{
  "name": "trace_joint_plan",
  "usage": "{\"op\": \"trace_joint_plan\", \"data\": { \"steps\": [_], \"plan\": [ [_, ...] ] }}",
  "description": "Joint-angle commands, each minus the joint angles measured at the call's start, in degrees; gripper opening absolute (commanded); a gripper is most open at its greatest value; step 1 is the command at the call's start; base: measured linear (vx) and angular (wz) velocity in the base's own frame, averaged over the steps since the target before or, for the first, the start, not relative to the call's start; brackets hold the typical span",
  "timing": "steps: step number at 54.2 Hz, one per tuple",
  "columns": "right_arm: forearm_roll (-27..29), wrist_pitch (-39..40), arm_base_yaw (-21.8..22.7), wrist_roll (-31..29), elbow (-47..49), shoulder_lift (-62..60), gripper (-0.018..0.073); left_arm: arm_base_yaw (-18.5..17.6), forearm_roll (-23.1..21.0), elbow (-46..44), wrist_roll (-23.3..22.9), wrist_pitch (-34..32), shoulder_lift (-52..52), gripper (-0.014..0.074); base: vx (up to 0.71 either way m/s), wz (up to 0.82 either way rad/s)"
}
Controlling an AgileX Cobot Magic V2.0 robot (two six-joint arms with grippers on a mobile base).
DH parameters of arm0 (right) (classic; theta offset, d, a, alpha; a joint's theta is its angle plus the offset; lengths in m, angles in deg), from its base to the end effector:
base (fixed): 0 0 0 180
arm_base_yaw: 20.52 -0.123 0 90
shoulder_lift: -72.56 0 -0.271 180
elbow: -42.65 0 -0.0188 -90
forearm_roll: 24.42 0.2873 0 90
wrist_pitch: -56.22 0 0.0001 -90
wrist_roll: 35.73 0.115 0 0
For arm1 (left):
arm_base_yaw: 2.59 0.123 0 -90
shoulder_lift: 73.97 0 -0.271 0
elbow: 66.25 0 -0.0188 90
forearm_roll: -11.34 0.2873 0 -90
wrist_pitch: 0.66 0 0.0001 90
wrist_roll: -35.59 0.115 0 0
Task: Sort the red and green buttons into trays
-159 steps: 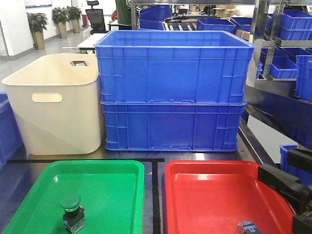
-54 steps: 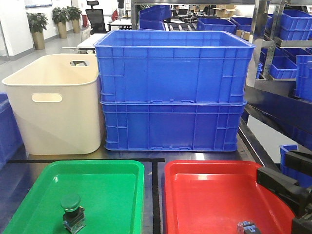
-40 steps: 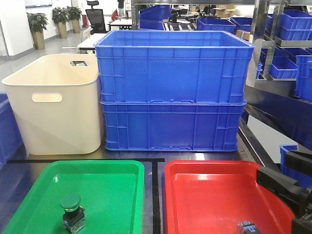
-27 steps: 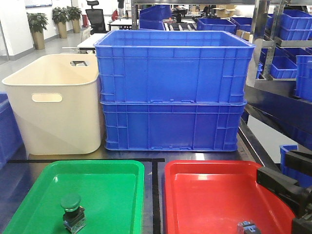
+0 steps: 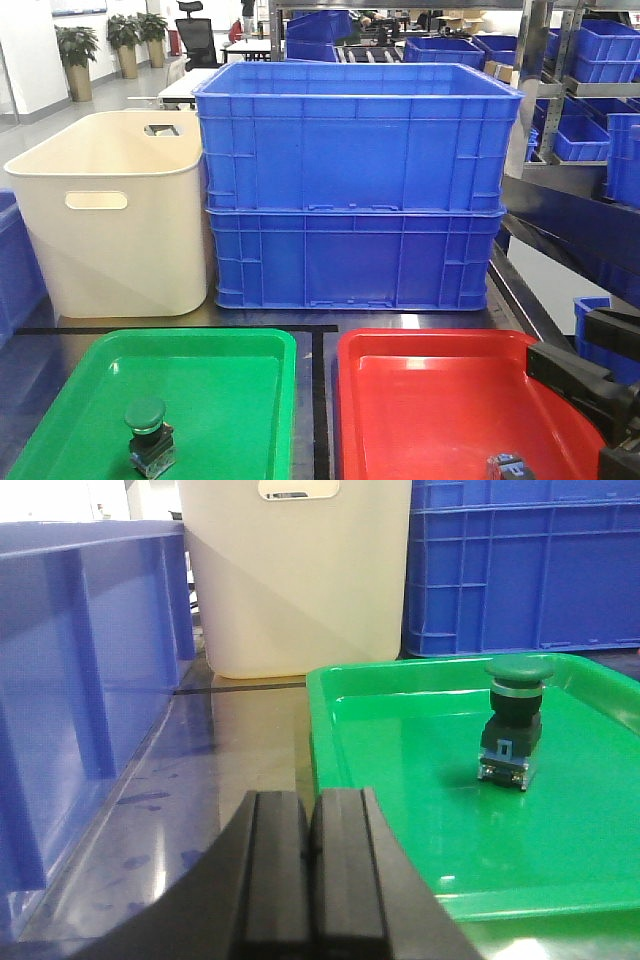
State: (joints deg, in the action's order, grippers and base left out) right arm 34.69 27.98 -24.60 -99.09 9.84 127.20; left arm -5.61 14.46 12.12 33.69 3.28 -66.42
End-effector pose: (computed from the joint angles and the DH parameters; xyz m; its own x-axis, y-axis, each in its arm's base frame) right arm 0.2278 0.0631 0.3521 -0.1598 -0.1316 -0.9783 -0.4850 0.8737 -0.0383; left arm 0.1314 -0.0065 0.1980 0.0036 0.0210 -0.9998 0.0489 0.9986 0.0212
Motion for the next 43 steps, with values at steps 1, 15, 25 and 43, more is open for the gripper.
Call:
{"op": "trace_joint_plan", "data": {
  "steps": [1, 15, 25, 43],
  "plan": [
    [1.8, 2.0, 0.2, -0.1, 1.9, -0.4, 0.0438, -0.3, -0.6, -1.3, 0.0, -4.9, -0.3, -0.0006, 0.00, 0.00],
    [-16.7, 2.2, 0.2, 17.8, 0.5, -7.8, 0.0218, -0.3, -0.6, -1.3, 0.0, -4.9, -0.3, -0.0006, 0.00, 0.00],
    [-44.5, -1.1, 0.2, 45.7, -2.5, -17.9, -0.0015, -0.3, -0.6, -1.3, 0.0, -4.9, -0.3, -0.0006, 0.00, 0.00],
    [-67.2, 9.0, 0.2, 69.2, -19.5, -37.6, -0.0012, -0.3, -0.6, -1.3, 0.0, -4.9, -0.3, -0.0006, 0.00, 0.00]
  ]
}}
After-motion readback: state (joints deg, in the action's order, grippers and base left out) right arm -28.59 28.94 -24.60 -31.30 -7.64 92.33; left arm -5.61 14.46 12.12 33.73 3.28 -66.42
